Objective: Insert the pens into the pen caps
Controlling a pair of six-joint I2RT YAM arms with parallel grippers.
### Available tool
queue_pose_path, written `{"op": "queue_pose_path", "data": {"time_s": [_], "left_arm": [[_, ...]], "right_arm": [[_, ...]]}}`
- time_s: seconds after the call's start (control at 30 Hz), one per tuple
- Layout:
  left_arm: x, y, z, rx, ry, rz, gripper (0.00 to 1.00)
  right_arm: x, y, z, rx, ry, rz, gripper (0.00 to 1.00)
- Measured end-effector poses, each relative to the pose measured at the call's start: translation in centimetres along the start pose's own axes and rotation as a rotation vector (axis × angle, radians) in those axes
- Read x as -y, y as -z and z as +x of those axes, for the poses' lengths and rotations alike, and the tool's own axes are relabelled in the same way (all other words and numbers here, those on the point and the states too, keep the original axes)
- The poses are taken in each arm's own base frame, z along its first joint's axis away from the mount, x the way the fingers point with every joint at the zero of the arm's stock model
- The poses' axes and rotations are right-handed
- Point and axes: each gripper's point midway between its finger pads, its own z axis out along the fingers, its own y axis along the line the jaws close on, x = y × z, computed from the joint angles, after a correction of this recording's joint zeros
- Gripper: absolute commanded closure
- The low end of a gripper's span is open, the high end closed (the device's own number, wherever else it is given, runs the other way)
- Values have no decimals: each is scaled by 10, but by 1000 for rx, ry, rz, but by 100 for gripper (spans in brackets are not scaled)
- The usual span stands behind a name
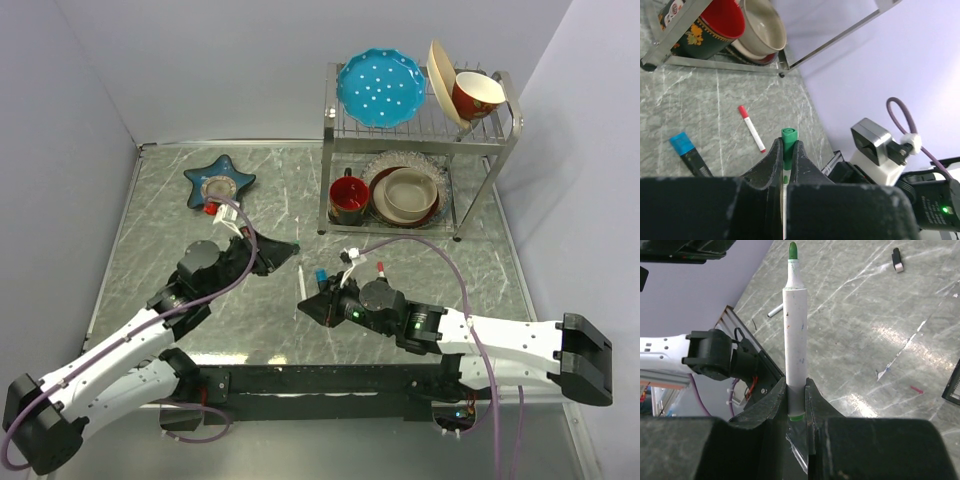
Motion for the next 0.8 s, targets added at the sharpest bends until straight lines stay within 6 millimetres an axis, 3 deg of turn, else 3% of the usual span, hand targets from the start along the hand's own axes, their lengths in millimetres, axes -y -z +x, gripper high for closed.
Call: {"op": "queue_pose_path", "data": {"time_s": [0.17, 0.8], "left_arm": [[7, 7, -2, 14, -2, 33, 99], [-1, 13, 12, -17, -3, 46, 99]], "right_arm": [[-6, -4, -5, 9, -6, -10, 100], [-10, -5, -9, 16, -14, -19, 100]]}}
